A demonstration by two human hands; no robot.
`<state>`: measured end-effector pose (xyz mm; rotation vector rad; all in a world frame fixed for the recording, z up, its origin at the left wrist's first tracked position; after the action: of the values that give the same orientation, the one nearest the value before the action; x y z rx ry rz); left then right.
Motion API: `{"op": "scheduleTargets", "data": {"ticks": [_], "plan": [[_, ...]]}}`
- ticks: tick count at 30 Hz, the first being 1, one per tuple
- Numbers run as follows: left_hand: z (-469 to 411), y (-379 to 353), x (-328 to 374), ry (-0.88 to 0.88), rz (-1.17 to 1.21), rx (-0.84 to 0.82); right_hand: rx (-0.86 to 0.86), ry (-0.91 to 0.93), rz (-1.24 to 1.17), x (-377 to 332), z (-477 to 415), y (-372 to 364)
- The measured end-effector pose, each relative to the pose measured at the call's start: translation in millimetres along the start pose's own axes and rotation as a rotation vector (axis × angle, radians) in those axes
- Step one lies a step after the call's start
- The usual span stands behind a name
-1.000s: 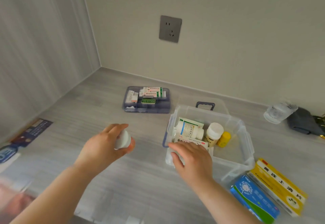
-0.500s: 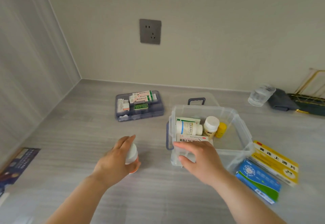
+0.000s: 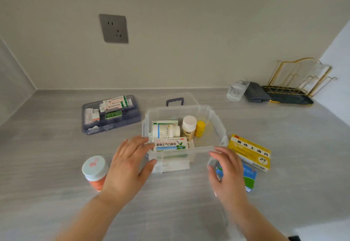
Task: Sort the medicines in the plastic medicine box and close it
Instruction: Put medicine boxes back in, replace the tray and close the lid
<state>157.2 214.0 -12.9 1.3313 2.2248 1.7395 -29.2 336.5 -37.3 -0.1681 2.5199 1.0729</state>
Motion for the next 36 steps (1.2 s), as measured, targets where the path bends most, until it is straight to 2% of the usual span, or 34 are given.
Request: {"op": "scheduleTargets", "data": {"ticks": [2,4,8,11,16,21,25,28,31,33,36], "plan": [[-2.7,-14.3,13.0,-0.032,0.003,-0.022,0.009,-0.109,0.039,23.1,11.2,9.3],[-5.2,-26.4,23.2,-0.038,0.008,-0.058,-0.071,-0.229,0.092,48.2,21.6,13.6],[-5.6,-42.6,30.4,-0.046,-0.065,-0.081,-0.481,-0.365,0.2,91.1,34.9,13.8],[-2.7,-46.8,29.8,-0.03,-0.051,-0.053,-0.636,-0.389,0.215,105.9,33.4,11.3],[-4.8,-49.5,30.0,-0.029,-0.032,-0.028,-0.693,-0.392,0.149,113.9,20.8,14.3],[-10.6,-47.8,30.9,-0.012,-0.004,-0.036,-0.56,-0.426,0.046,120.2,2.7,48.8],[-19.2,-46.0,26.9,0.011,0.046,-0.028,-0.543,-0.531,-0.046,123.5,-9.2,87.4],[-24.3,-46.6,21.5,0.09,0.013,-0.019,-0.443,-0.452,-0.155,110.0,-34.0,101.3],[-28.4,-47.5,19.3,0.17,-0.008,-0.062,-0.373,-0.299,-0.212,82.0,-70.3,93.2],[-28.8,-48.8,18.4,0.155,-0.033,-0.052,-0.455,-0.157,-0.228,58.6,-92.1,73.4],[-29.3,-47.8,16.5,0.136,-0.009,-0.047,-0.723,0.027,-0.209,28.4,-112.0,28.4]]}}
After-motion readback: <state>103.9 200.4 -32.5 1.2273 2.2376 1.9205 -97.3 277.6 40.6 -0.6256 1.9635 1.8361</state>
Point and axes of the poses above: each hand's wrist, its own z-axis away from the middle knuckle, its own y-axis out of the back of the hand, x = y × z, the point moved 1 cm from there along -z, towards the middle knuckle, and after that the axes turned 13 degrees about y, right-handed, at the moved point
